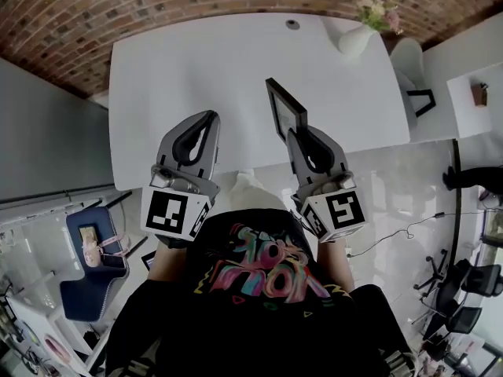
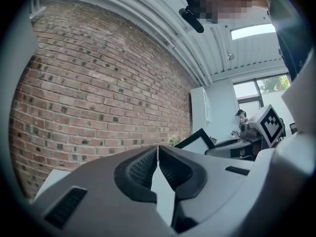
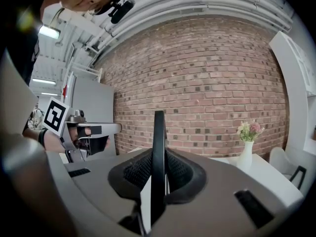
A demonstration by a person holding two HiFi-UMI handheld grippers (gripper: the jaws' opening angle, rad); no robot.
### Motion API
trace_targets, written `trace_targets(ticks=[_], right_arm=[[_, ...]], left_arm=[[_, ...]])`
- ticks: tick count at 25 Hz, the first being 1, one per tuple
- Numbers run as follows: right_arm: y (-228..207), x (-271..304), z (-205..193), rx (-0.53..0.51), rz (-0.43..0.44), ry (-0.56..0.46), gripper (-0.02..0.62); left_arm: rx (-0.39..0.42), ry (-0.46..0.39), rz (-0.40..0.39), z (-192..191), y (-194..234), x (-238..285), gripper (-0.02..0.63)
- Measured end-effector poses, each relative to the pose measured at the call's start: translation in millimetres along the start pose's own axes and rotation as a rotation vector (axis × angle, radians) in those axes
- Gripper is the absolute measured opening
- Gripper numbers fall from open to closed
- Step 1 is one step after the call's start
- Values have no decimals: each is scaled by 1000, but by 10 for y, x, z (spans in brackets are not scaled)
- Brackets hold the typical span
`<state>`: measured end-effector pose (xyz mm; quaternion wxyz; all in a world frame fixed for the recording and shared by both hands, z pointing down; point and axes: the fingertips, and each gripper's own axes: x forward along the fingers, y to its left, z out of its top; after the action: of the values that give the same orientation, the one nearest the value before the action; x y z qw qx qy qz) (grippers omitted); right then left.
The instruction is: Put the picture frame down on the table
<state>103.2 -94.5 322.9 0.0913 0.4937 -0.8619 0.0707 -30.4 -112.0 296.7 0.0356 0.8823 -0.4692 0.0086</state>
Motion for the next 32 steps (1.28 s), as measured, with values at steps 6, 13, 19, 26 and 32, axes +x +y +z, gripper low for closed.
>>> trace_targets(ticks=[6,13,19,26,32], right_arm=[[-561,444,204,-20,58,-2,83],[-810,834,334,-5,82,2,83],[-759,1079,355,0,84,9,83],[-678,1272,381,-8,75,20,83],[-700,1340,340,0,60,52,83]], left_arm=[[7,-8,63,119,119,592,31],[17,14,99,199,381,890,31],[13,16,92,204,610,952,31],[-5,16,57,179,773,1020,31],[-13,28,28,141,825,1101,31]])
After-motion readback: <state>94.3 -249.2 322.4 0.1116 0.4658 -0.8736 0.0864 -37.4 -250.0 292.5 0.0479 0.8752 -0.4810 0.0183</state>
